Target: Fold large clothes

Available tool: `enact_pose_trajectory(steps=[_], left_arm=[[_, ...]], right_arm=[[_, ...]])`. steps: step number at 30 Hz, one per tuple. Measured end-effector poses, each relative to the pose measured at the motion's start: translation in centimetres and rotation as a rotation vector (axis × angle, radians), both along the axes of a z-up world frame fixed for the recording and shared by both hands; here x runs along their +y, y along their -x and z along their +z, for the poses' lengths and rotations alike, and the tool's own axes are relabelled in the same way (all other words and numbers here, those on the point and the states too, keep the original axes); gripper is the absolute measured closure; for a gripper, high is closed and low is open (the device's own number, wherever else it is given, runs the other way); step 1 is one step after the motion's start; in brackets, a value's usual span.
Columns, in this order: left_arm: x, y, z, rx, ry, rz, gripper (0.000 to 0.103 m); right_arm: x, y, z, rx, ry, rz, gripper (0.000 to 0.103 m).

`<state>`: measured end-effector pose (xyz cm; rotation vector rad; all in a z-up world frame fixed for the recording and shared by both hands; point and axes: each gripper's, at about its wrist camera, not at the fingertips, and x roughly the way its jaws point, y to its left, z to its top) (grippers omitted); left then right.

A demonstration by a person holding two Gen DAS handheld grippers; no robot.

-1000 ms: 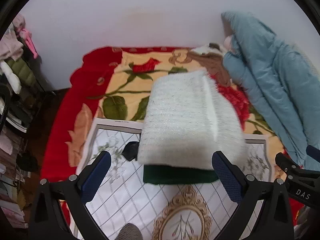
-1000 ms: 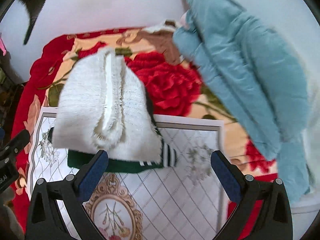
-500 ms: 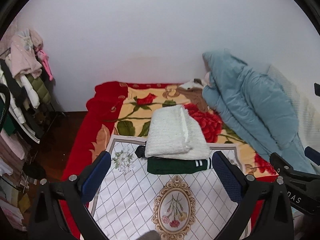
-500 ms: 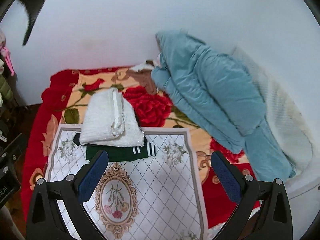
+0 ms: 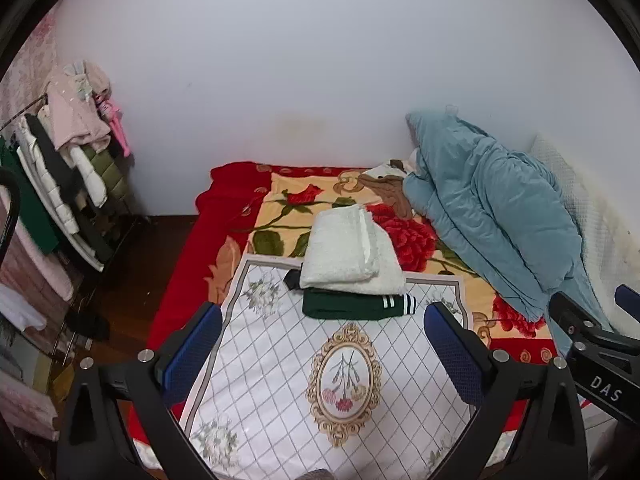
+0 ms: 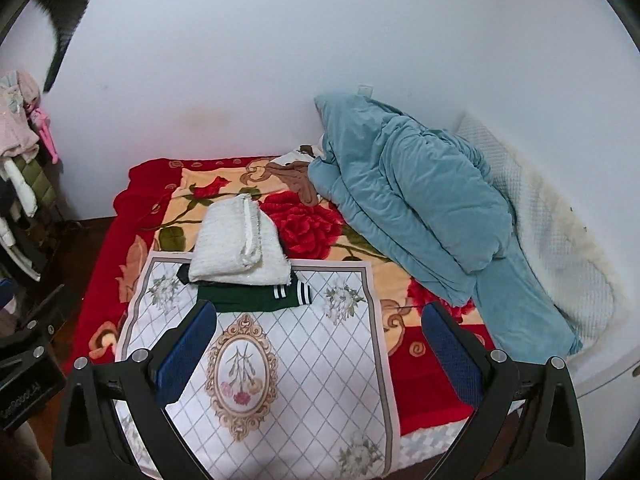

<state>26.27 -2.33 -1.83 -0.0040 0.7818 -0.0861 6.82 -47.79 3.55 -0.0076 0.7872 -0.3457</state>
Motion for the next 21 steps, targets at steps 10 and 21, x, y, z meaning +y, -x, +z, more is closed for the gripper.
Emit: enact_pose_trajectory(steps=[10, 21], left_arm=[[0.5, 2.9, 2.6, -0.005, -0.007, 0.048, 0.0], [0.6, 4.6, 3.8, -0.025, -0.014, 0.078, 0.0]], right_arm=[[0.0, 2.3, 3.7, -0.018, -0.008, 0.066, 0.0], [0.3, 3.5, 5.5, -0.043, 0.001, 0.117, 0.0]])
